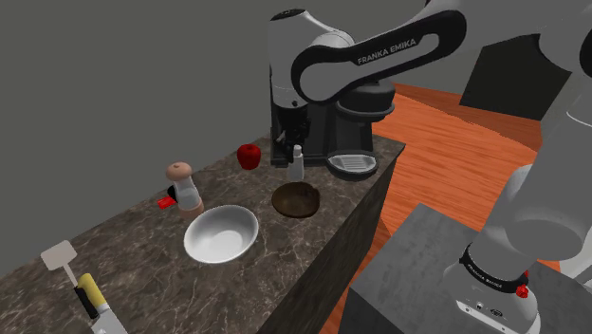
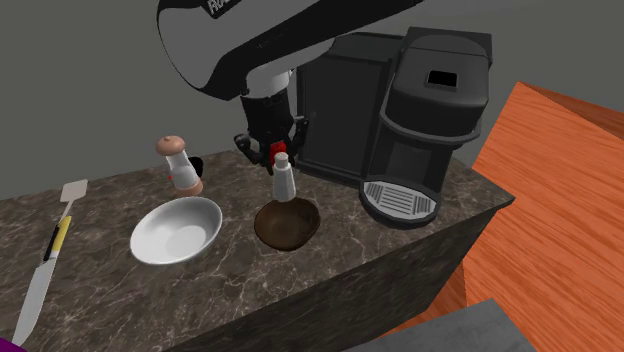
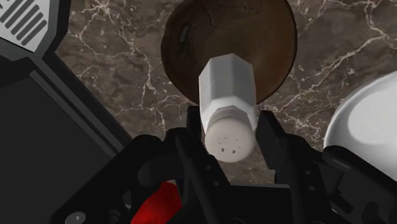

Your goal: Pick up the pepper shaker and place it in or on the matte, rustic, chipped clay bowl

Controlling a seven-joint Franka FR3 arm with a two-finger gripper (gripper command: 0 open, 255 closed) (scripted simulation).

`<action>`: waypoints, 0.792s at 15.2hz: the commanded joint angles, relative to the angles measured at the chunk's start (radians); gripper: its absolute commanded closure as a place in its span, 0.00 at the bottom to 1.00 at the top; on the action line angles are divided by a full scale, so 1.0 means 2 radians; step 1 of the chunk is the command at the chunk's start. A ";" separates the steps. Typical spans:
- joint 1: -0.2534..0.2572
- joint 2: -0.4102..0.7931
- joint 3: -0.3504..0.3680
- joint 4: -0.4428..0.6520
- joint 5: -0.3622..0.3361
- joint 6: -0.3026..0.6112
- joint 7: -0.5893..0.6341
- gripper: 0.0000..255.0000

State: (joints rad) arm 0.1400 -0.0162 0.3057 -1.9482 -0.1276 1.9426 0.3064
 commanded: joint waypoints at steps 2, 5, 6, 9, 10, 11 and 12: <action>0.000 0.003 0.000 -0.017 -0.002 0.020 0.003 1.00; 0.000 0.008 0.000 -0.031 -0.005 0.039 0.007 1.00; 0.000 0.010 0.000 -0.036 -0.006 0.045 0.008 1.00; 0.000 0.017 0.000 -0.049 -0.010 0.064 0.013 1.00; 0.000 0.019 0.000 -0.053 -0.011 0.070 0.014 1.00; 0.000 0.022 0.000 -0.057 -0.013 0.077 0.016 1.00; 0.000 0.024 0.000 -0.061 -0.014 0.083 0.017 1.00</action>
State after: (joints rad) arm 0.1395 0.0270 0.3050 -2.0623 -0.1527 2.0958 0.3357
